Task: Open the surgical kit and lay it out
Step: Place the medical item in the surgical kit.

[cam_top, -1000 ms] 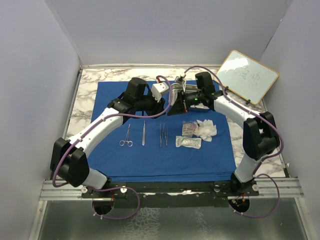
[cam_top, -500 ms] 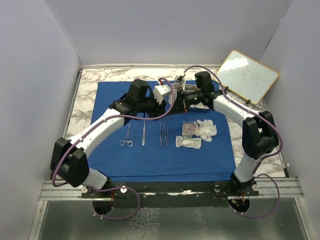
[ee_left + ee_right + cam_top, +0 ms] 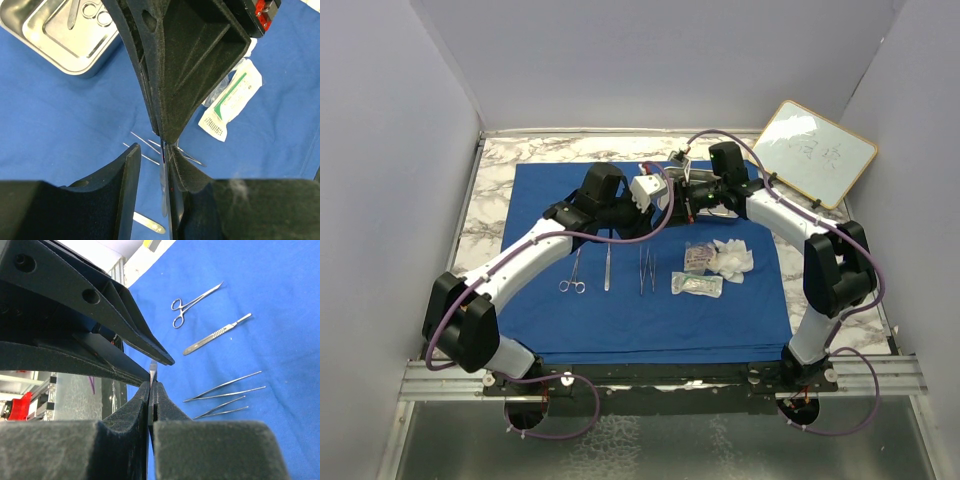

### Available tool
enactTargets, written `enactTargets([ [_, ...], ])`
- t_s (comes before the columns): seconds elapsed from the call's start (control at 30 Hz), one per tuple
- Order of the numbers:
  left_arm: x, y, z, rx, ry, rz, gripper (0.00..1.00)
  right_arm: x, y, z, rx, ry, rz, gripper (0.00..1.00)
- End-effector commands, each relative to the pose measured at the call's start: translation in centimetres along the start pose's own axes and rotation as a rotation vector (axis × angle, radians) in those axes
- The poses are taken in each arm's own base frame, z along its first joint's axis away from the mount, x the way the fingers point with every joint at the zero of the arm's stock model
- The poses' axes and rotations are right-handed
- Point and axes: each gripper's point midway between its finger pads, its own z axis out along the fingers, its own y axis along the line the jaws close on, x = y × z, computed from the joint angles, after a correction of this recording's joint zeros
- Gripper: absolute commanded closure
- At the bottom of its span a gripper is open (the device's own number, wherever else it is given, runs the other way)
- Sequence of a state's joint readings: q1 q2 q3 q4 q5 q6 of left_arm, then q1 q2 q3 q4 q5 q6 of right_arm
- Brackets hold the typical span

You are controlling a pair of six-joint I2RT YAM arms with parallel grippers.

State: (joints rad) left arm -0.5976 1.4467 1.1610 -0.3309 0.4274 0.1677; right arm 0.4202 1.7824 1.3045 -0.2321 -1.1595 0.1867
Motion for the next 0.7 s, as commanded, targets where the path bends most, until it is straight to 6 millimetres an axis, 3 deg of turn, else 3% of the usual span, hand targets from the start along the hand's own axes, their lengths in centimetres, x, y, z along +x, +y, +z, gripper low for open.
enactTargets([
  [0.0, 0.53, 0.27, 0.4, -0.018, 0.017, 0.011, 0.72, -0.42, -0.23, 0.39, 0.006, 0.002, -0.003, 0.99],
  [0.23, 0.75, 0.08, 0.65, -0.013, 0.024, 0.009, 0.8, -0.35, -0.35, 0.46, 0.004, 0.005, 0.003, 0.99],
  [0.57, 0.76, -0.14, 0.78, -0.008, 0.027, 0.014, 1.0, -0.32, -0.72, 0.54, 0.016, 0.009, 0.015, 0.99],
  [0.67, 0.73, -0.01, 0.75, -0.016, 0.025, 0.015, 1.0, -0.47, -0.94, 0.55, 0.028, 0.01, 0.016, 0.99],
])
